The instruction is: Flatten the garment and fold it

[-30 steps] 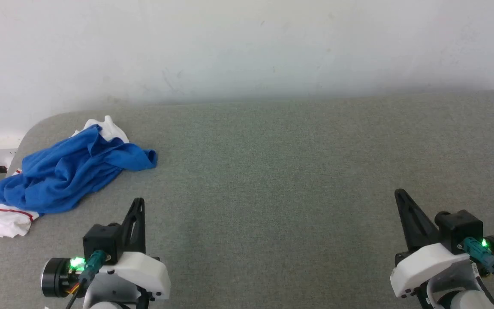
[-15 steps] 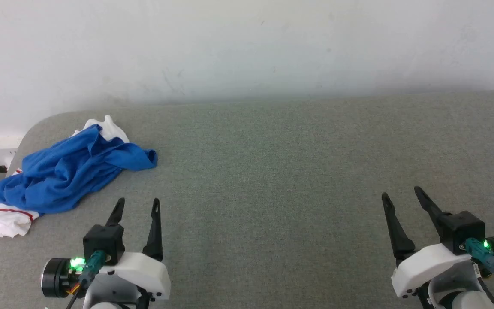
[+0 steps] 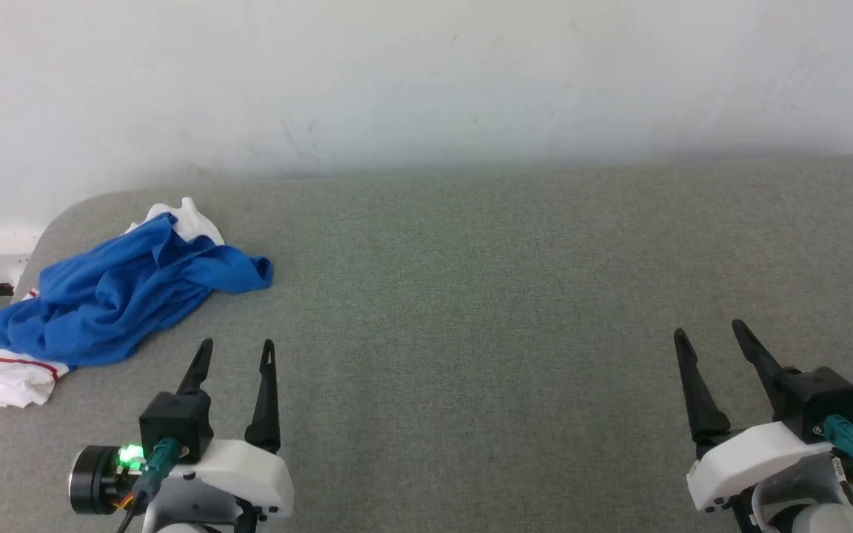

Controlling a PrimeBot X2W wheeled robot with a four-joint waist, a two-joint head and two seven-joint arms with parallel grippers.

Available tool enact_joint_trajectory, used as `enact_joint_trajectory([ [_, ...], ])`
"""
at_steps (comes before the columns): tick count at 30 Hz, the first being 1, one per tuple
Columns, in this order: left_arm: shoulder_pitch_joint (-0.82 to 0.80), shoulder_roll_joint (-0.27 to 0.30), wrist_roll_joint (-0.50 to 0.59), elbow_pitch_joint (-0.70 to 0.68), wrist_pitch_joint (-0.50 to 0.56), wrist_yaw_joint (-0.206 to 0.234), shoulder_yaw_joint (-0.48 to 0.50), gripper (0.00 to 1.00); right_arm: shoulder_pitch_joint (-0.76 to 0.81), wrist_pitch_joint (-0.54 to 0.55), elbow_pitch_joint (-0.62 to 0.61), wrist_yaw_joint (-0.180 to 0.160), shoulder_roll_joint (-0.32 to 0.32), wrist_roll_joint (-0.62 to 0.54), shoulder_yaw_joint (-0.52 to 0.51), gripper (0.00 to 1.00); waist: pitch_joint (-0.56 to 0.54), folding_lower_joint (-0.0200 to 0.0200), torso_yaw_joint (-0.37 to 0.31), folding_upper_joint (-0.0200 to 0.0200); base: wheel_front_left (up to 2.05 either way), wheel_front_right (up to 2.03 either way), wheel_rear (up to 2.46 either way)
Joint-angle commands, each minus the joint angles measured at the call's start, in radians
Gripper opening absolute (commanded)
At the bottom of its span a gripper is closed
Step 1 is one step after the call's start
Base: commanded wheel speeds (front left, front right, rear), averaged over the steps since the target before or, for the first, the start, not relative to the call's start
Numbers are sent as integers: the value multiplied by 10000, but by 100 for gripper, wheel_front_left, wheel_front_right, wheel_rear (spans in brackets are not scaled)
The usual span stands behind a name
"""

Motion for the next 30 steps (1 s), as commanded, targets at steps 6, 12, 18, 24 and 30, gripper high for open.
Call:
enact_joint_trajectory([
  [6,187,13,-46,-118,-226,-91,5,100,55,-232,7,-2,11,186,-179,100,15,0,42,0,0,0,0],
  [12,233,15,-57,-164,-330,-110,11,100,63,-336,15,-2,12,263,-271,100,46,0,99,0,0,0,0],
  [18,278,14,-74,-204,-455,-126,10,100,62,-461,47,-3,14,341,-381,100,77,0,206,0,0,0,0],
  [24,323,8,-98,-239,-581,-123,2,100,52,-587,86,-3,16,400,-464,100,92,0,357,0,0,0,0],
  [30,392,3,-126,-290,-706,-113,16,100,67,-711,130,-4,18,438,-482,100,89,0,566,0,0,0,0],
])
